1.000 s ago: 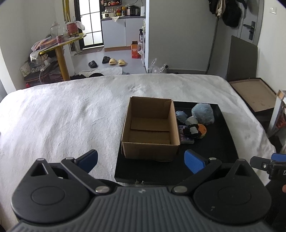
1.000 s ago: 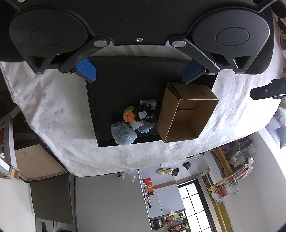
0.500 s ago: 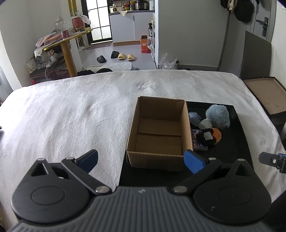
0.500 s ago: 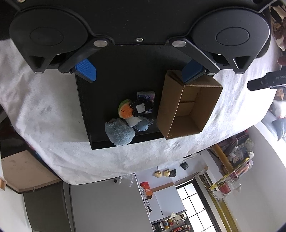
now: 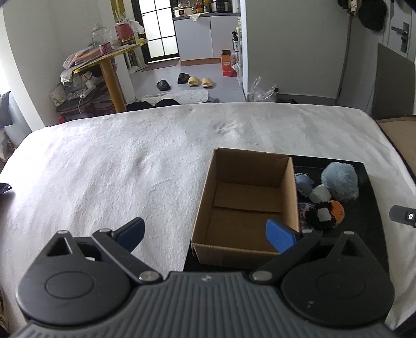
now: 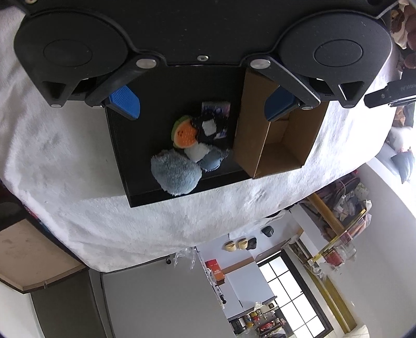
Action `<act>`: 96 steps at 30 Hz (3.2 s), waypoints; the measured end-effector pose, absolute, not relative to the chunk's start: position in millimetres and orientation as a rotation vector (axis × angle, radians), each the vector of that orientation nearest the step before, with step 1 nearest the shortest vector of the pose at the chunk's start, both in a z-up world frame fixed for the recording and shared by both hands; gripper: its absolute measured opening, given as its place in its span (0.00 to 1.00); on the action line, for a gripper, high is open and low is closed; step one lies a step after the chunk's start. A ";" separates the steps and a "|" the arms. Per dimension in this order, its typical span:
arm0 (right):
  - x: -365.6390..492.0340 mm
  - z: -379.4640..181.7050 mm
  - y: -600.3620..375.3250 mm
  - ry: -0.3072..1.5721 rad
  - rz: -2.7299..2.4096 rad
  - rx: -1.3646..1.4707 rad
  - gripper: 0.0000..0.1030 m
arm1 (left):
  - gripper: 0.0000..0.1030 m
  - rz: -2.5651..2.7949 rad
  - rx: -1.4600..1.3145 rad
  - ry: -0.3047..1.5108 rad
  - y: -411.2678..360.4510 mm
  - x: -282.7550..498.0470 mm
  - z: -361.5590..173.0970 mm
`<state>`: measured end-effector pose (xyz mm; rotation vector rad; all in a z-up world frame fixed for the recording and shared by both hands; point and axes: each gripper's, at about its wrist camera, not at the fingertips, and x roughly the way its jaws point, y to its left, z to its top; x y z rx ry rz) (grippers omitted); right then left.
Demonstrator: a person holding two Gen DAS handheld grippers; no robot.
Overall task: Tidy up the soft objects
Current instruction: 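Move the right gripper down onto the blue-grey fluffy ball, then close the right gripper on the fluffy ball and lift it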
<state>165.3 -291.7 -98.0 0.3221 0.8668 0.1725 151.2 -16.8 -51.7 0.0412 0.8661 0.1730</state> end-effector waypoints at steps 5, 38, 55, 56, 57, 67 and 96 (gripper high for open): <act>189.0 -107.2 -292.9 0.864 0.166 0.315 1.00 | 0.97 0.203 0.050 0.887 -18.8 169.2 -63.9; 289.3 -177.6 -320.6 0.796 0.181 0.349 1.00 | 0.75 0.359 0.233 1.003 -46.8 263.1 -134.0; 322.2 -211.7 -305.9 0.838 0.253 0.322 1.00 | 0.75 0.402 0.271 1.044 -42.5 278.2 -150.5; 324.2 -215.1 -304.2 0.845 0.251 0.322 1.00 | 0.75 0.401 0.271 1.045 -43.0 278.5 -151.1; 325.3 -217.0 -302.5 0.847 0.249 0.319 1.00 | 0.75 0.399 0.272 1.046 -43.2 279.1 -151.4; 317.3 -222.6 -295.5 0.823 0.276 0.213 0.72 | 0.41 0.386 0.232 1.053 -39.2 273.3 -153.4; 260.5 -125.2 -276.9 0.699 0.283 0.167 0.70 | 0.34 0.284 0.134 0.997 -11.9 229.3 -146.0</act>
